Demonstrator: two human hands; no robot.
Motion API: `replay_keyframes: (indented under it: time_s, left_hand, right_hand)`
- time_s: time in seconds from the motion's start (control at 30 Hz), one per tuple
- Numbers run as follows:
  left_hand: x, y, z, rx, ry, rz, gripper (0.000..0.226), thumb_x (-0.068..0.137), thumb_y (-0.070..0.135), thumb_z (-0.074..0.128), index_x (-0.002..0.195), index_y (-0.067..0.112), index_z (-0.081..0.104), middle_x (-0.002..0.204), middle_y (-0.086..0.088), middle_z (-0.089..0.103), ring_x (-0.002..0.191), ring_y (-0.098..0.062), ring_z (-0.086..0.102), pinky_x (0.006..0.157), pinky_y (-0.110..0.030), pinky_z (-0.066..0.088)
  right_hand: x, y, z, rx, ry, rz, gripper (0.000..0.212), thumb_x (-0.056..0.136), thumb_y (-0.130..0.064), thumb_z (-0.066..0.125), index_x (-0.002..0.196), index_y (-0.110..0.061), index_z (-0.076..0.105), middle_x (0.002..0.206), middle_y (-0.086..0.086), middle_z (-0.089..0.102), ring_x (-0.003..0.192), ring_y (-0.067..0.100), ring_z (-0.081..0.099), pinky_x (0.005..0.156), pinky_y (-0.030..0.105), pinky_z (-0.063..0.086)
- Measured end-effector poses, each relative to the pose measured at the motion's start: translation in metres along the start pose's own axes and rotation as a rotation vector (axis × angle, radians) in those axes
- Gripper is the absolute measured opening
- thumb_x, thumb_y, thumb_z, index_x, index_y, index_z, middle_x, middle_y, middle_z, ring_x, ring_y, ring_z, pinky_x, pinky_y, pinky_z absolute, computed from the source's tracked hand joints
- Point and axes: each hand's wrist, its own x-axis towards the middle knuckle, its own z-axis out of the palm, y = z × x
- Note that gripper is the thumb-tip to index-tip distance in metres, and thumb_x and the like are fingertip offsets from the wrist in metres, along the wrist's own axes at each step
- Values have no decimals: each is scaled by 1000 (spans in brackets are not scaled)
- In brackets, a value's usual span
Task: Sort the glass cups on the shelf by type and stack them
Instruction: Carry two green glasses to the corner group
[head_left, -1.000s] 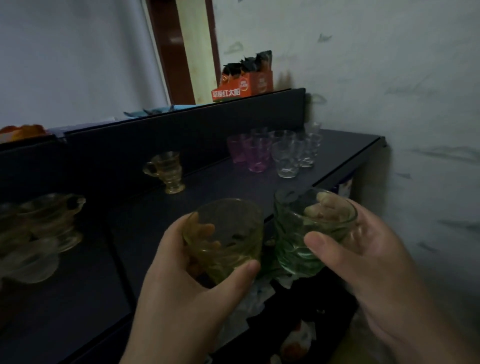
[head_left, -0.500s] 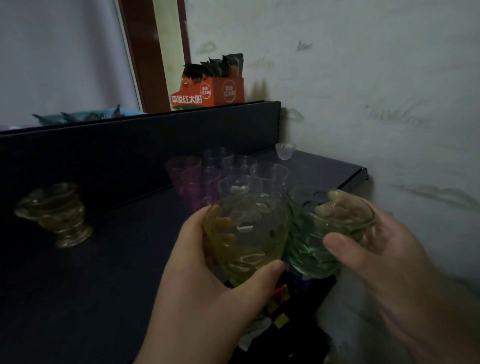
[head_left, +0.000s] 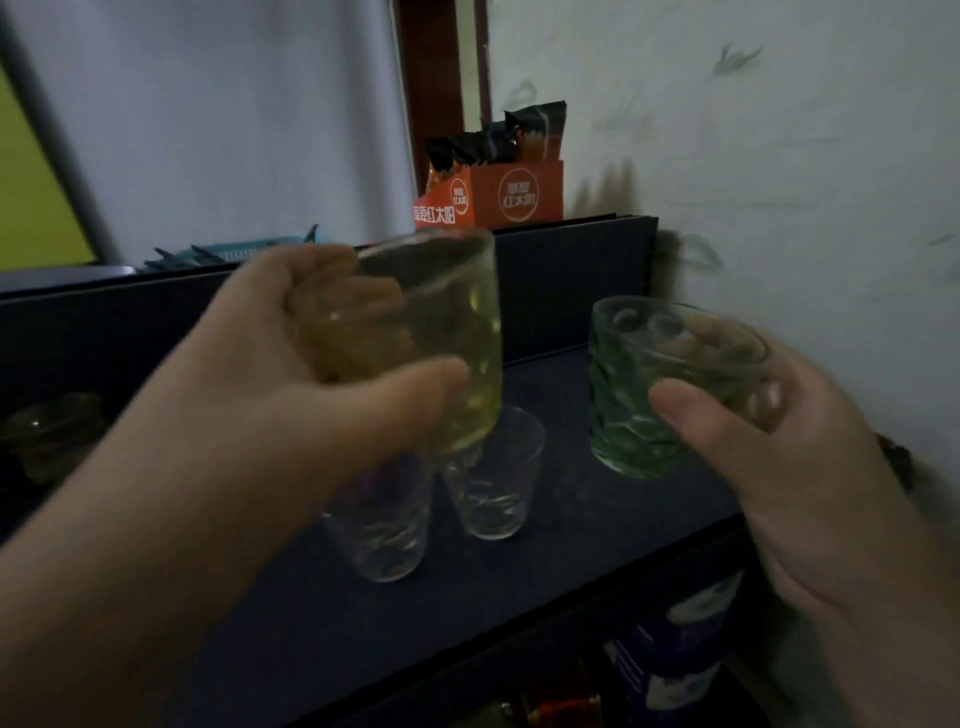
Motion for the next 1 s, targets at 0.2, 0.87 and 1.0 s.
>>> replay_keyframes:
  time_s: [0.2, 0.87, 1.0]
  left_hand:
    - [65, 20, 47, -3, -5, -173, 89, 48, 33, 91, 129, 20, 57, 98, 6, 71, 80, -2, 73, 71, -18, 57]
    - [208, -36, 130, 814, -560, -346, 83, 72, 42, 77, 142, 15, 40, 123, -5, 55, 106, -23, 58, 93, -43, 53]
    - [227, -41, 140, 1008, -655, -341, 92, 71, 56, 77, 146, 19, 38, 140, -6, 48, 120, -28, 52, 101, -46, 46]
  right_hand:
    - [72, 34, -32, -141, -98, 74, 57, 51, -55, 89, 103, -43, 68, 103, -15, 76, 95, 2, 73, 79, 26, 57]
    - [123, 85, -19, -544, -452, 252, 59, 64, -46, 91, 104, -39, 48, 102, -15, 64, 88, -1, 64, 73, 21, 55]
    - [125, 89, -8, -600, -496, 233, 67, 67, -46, 90, 110, -38, 40, 101, -21, 56, 87, -5, 57, 66, 11, 45]
